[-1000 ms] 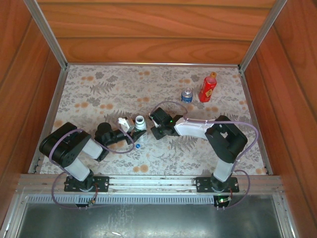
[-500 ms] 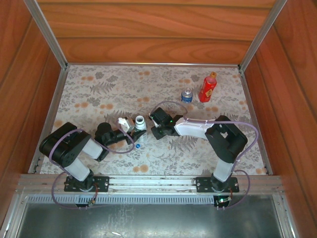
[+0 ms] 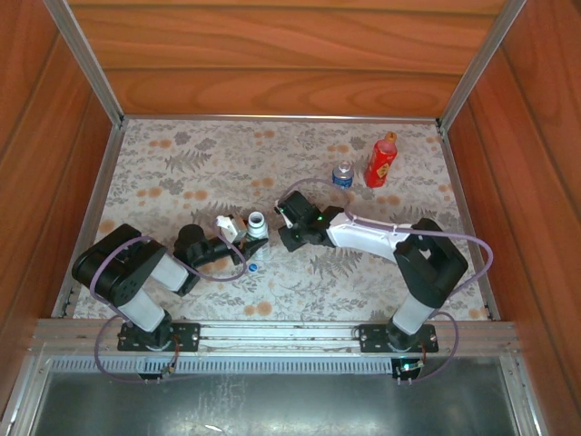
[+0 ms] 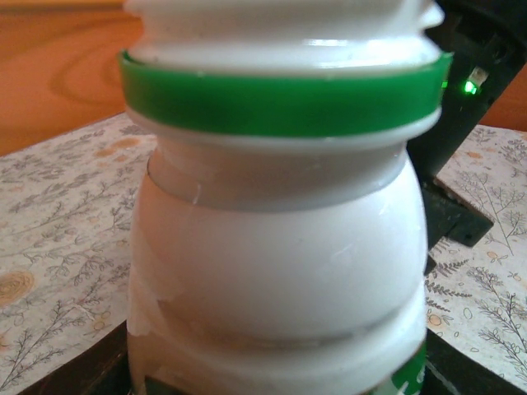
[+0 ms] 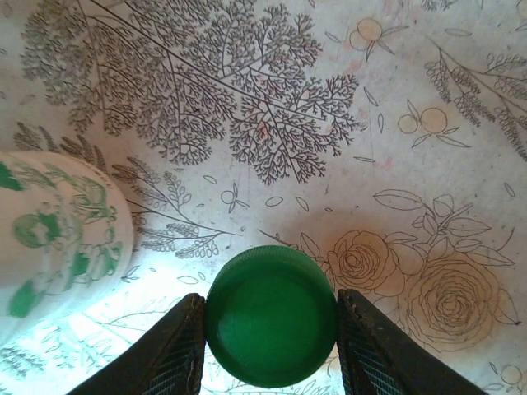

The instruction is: Screw on the bottle caps

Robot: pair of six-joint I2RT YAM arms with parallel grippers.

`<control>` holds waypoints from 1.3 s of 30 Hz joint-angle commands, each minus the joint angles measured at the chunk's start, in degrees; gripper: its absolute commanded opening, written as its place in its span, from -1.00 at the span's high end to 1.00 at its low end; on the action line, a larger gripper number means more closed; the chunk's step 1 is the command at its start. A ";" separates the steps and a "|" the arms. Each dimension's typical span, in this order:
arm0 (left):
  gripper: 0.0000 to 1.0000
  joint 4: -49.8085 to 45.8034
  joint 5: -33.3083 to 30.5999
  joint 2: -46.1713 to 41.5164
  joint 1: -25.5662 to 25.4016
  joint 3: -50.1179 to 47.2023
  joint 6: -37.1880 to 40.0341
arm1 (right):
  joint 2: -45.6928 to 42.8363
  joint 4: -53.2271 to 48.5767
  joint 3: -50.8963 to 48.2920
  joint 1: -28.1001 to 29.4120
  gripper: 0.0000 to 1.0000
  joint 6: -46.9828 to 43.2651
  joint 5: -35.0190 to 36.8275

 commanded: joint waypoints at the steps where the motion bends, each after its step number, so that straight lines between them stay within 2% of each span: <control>1: -0.14 -2.04 1.43 0.82 -0.57 0.62 0.09 | -3.14 -4.78 2.59 0.56 0.11 1.07 0.17; 9: -0.14 -2.24 1.55 0.97 -0.51 0.78 -0.08 | -5.09 -14.28 8.98 0.60 0.09 1.15 0.82; 22: -0.14 -2.48 1.49 0.96 -0.53 0.81 0.09 | -3.90 -33.14 27.18 1.45 0.08 -2.41 -0.36; 34: -0.14 -2.64 1.64 1.21 -0.52 0.92 0.26 | -1.15 -40.75 40.60 4.23 0.06 -6.90 0.72; 39: -0.14 -2.61 1.63 1.22 -0.57 0.97 0.28 | 2.83 -42.88 45.38 5.99 0.06 -8.24 0.85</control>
